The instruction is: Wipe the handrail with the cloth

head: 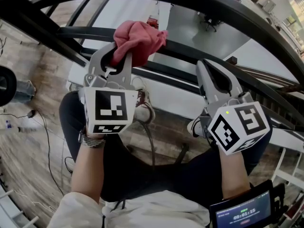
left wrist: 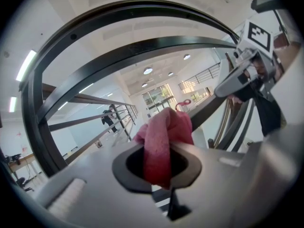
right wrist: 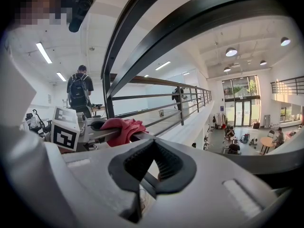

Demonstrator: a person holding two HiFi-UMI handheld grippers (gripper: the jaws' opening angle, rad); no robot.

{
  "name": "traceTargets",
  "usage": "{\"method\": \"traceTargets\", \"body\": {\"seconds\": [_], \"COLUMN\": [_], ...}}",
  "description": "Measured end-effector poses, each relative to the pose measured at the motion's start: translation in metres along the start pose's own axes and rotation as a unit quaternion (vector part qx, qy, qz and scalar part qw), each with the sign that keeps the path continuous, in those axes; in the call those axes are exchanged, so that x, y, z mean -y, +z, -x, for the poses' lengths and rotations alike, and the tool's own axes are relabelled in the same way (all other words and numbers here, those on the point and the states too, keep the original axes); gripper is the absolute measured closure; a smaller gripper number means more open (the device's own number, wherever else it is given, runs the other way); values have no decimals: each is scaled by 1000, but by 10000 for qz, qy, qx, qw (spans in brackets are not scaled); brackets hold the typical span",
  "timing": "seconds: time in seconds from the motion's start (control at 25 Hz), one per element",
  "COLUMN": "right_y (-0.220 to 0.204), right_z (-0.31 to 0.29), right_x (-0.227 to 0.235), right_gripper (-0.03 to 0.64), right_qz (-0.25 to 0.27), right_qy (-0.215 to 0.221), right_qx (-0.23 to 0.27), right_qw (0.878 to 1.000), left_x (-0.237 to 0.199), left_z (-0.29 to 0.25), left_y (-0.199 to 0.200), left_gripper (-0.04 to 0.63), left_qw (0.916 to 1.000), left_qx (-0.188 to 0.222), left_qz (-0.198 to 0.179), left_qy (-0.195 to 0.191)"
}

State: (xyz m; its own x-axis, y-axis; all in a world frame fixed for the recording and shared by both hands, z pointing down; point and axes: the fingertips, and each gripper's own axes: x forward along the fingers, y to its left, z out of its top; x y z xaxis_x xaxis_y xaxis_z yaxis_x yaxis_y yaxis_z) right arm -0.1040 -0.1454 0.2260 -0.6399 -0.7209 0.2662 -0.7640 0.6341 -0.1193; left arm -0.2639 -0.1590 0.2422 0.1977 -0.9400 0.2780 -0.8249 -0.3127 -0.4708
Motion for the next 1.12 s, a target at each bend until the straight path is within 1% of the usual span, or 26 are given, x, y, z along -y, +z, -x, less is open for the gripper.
{"method": "traceTargets", "body": {"seconds": [0.24, 0.52, 0.72, 0.92, 1.12], "right_y": [-1, -5, -3, -3, -5], "right_z": [0, 1, 0, 0, -1], "right_x": [-1, 1, 1, 1, 2], "right_gripper": [615, 615, 615, 615, 615], "right_qz": [18, 19, 2, 7, 3], "right_qy": [22, 17, 14, 23, 2], "right_qx": [-25, -67, -51, -47, -77], "right_qw": [10000, 10000, 10000, 10000, 10000], "left_x": [6, 11, 17, 26, 38], "left_z": [1, 0, 0, -2, -2], "left_y": [-8, -9, -9, -6, 3], "left_gripper": [566, 566, 566, 566, 566], "left_qw": [9989, 9976, 9967, 9962, 9956], "left_qx": [-114, -113, -74, -61, 34], "left_qz": [357, 514, 516, 449, 335], "left_qy": [-298, -458, -624, -750, -880]}}
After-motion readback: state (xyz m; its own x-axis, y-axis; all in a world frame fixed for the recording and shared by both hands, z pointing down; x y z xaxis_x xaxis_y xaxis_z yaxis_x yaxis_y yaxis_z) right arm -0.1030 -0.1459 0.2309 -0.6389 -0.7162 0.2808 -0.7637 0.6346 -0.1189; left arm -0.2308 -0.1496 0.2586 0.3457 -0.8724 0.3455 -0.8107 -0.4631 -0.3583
